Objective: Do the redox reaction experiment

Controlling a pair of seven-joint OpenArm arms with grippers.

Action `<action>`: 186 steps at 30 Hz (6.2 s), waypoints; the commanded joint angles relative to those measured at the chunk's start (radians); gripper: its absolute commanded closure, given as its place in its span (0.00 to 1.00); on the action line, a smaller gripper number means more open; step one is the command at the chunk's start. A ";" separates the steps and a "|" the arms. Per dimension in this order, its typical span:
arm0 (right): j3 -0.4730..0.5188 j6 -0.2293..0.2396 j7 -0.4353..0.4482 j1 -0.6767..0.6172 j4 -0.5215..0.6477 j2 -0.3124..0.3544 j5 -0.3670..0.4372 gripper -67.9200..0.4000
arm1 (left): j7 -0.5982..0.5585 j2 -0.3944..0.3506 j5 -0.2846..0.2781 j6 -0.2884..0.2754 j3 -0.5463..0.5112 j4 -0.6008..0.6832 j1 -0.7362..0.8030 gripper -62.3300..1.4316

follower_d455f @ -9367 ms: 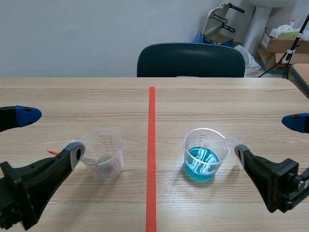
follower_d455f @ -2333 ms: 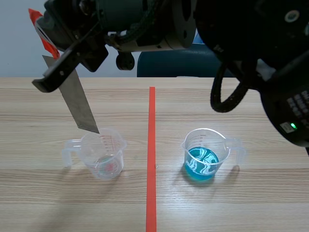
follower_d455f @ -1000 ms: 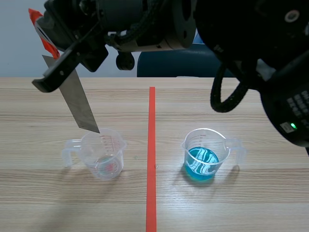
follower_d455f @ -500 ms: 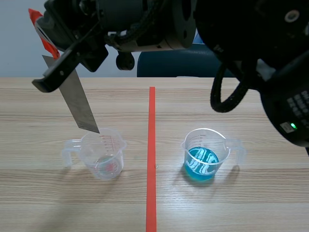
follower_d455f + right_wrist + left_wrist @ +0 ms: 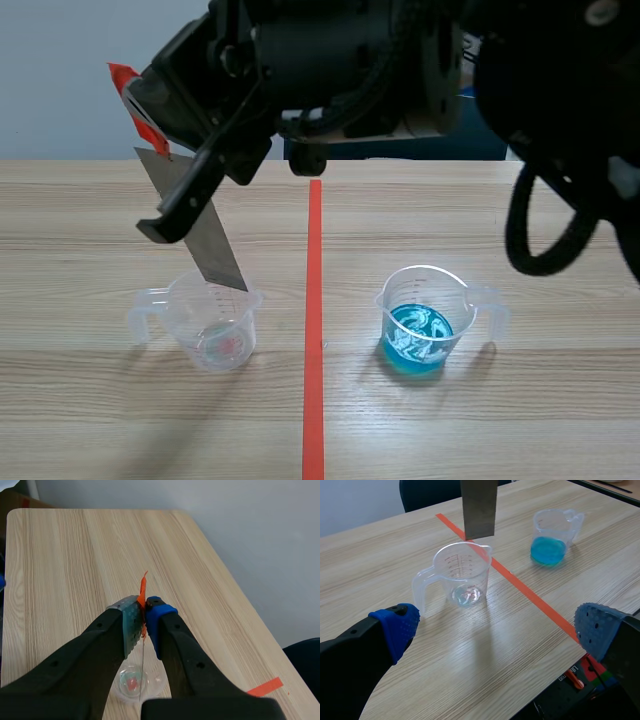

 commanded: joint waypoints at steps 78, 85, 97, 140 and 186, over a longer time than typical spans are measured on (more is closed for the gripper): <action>0.802 0.285 0.146 -0.470 0.142 0.402 0.231 0.99 | 0.021 0.005 -0.006 -0.002 -0.002 0.012 0.000 0.00; 0.802 0.285 0.146 -0.470 0.142 0.402 0.231 0.98 | 0.040 0.005 -0.006 -0.002 -0.002 0.012 0.000 0.00; 0.802 0.285 0.145 -0.470 0.142 0.403 0.231 0.99 | 0.039 0.005 -0.006 -0.002 -0.002 0.012 0.000 0.00; 0.802 0.285 0.146 -0.470 0.142 0.403 0.231 0.98 | 0.039 0.005 -0.006 -0.002 -0.002 0.012 0.000 0.00; 0.802 0.285 0.147 -0.470 0.142 0.403 0.231 0.99 | 0.275 -0.161 -0.022 -0.180 0.312 0.019 -0.818 0.94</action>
